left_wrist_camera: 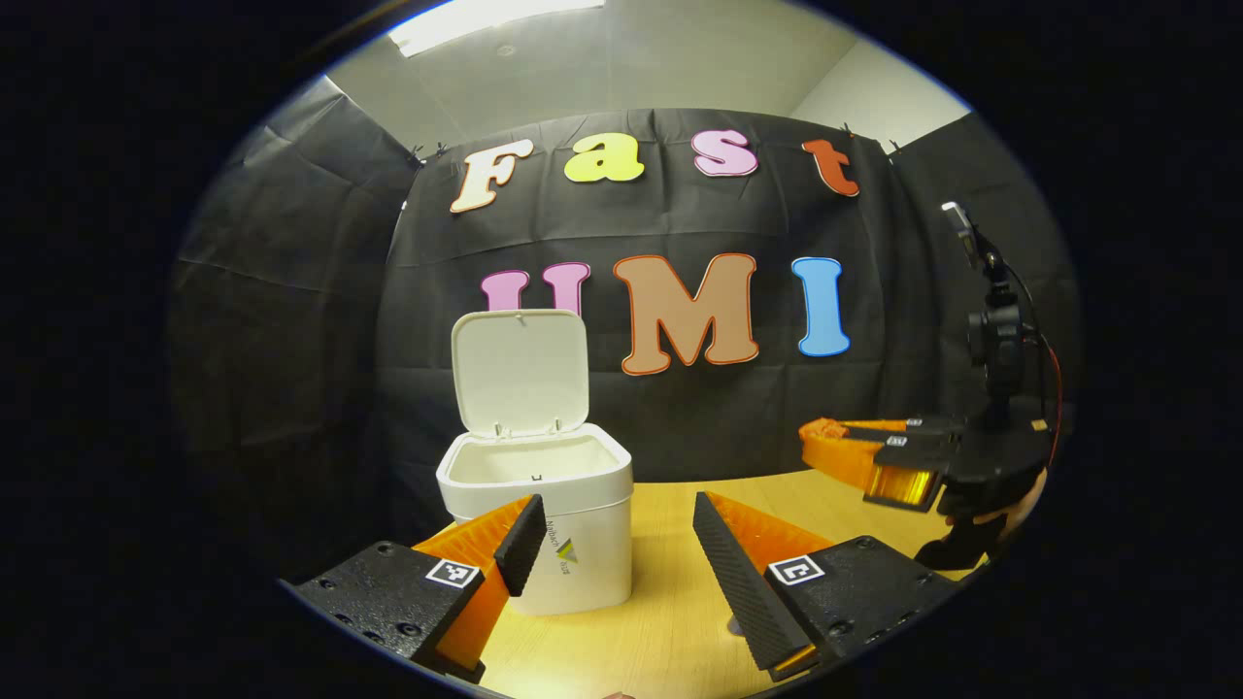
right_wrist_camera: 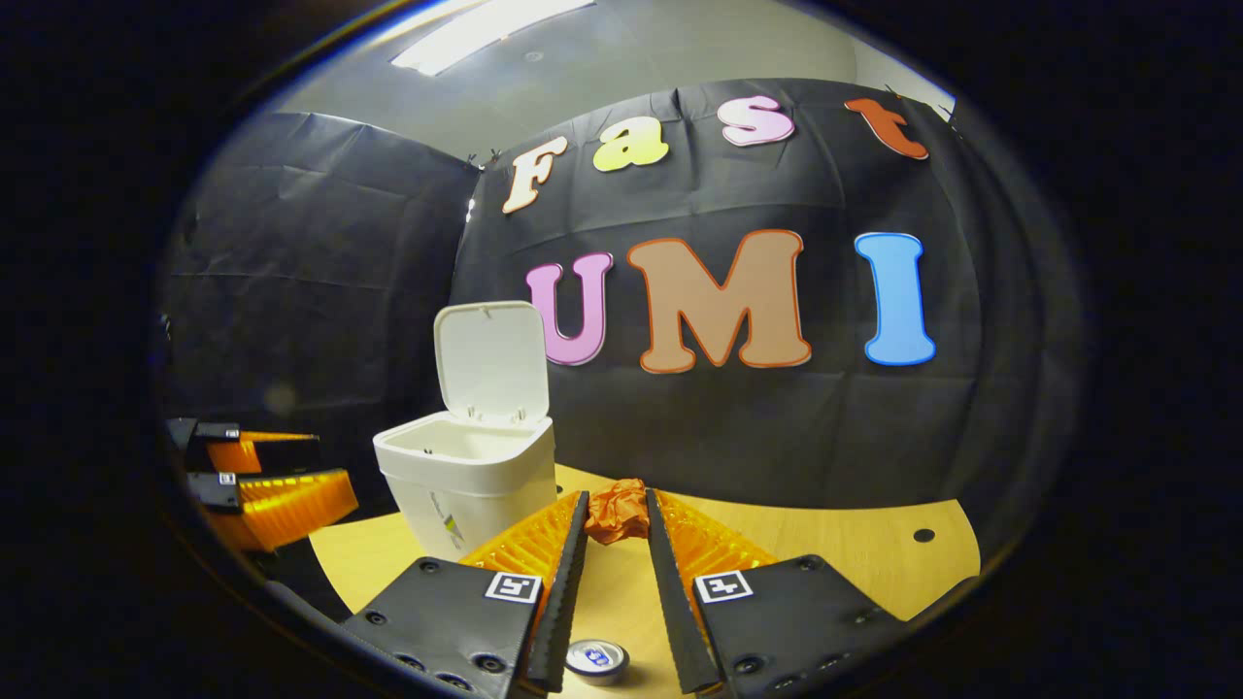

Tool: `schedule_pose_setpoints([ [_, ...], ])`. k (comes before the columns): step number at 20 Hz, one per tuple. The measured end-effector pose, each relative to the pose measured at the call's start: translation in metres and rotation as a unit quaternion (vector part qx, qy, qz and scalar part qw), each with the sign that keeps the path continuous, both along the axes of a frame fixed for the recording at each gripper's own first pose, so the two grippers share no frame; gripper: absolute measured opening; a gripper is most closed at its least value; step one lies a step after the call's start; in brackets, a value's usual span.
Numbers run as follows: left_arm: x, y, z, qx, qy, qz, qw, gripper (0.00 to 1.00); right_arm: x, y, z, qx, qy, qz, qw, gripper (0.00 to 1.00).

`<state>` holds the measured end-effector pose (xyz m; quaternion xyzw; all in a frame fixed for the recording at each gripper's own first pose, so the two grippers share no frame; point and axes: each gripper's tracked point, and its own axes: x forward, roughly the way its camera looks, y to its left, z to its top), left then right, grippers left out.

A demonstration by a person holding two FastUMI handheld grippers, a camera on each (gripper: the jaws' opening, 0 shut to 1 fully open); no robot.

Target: Press the lid of the desktop garbage bin to open it, pick up the crumpled paper on the desktop and throw it into the bin, then pick up the pop can on the desktop and drop it into the bin, and finally close the garbage bin lid.

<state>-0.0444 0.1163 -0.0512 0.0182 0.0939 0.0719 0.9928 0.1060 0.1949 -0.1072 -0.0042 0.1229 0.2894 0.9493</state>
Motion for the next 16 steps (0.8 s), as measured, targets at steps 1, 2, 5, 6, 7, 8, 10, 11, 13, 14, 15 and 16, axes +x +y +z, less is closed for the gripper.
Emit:
schedule_pose_setpoints([
  [1,0.0,0.006,-0.001,-0.001,0.001,0.003,1.0,0.92,0.006,0.011,0.008,0.002,-0.006,0.006,1.0,0.43],
  [2,-0.001,0.012,-0.001,-0.001,0.002,0.006,1.0,0.92,0.01,0.023,0.011,0.004,-0.011,0.013,1.0,0.43],
  [5,-0.006,0.028,-0.006,-0.003,0.007,0.016,1.0,0.92,0.017,0.061,0.018,0.008,-0.014,0.038,0.999,0.43],
  [6,-0.007,0.034,-0.008,-0.004,0.008,0.019,1.0,0.92,0.019,0.077,0.018,0.007,-0.014,0.048,0.999,0.43],
  [7,-0.008,0.039,-0.009,-0.004,0.01,0.022,1.0,0.92,0.02,0.091,0.018,0.005,-0.014,0.057,0.998,0.46],
  [8,-0.008,0.046,-0.01,-0.004,0.011,0.025,1.0,0.92,0.021,0.105,0.018,0.003,-0.016,0.066,0.998,0.43],
  [10,-0.011,0.058,-0.013,-0.006,0.013,0.032,0.999,0.92,0.023,0.131,0.016,-0.001,-0.015,0.081,0.997,0.46],
  [11,-0.012,0.063,-0.014,-0.007,0.014,0.035,0.999,0.94,0.025,0.143,0.014,-0.003,-0.013,0.088,0.996,0.46],
  [13,-0.013,0.073,-0.016,-0.009,0.016,0.039,0.999,0.94,0.029,0.164,0.004,-0.01,-0.002,0.096,0.995,0.46],
  [14,-0.014,0.077,-0.018,-0.01,0.016,0.041,0.999,0.94,0.031,0.173,-0.003,-0.016,0.005,0.099,0.995,0.46],
  [15,-0.014,0.081,-0.019,-0.011,0.017,0.041,0.999,0.92,0.034,0.181,-0.01,-0.023,0.013,0.101,0.995,0.46],
  [16,-0.016,0.084,-0.021,-0.012,0.017,0.042,0.999,0.92,0.037,0.188,-0.017,-0.028,0.019,0.104,0.994,0.43],
])
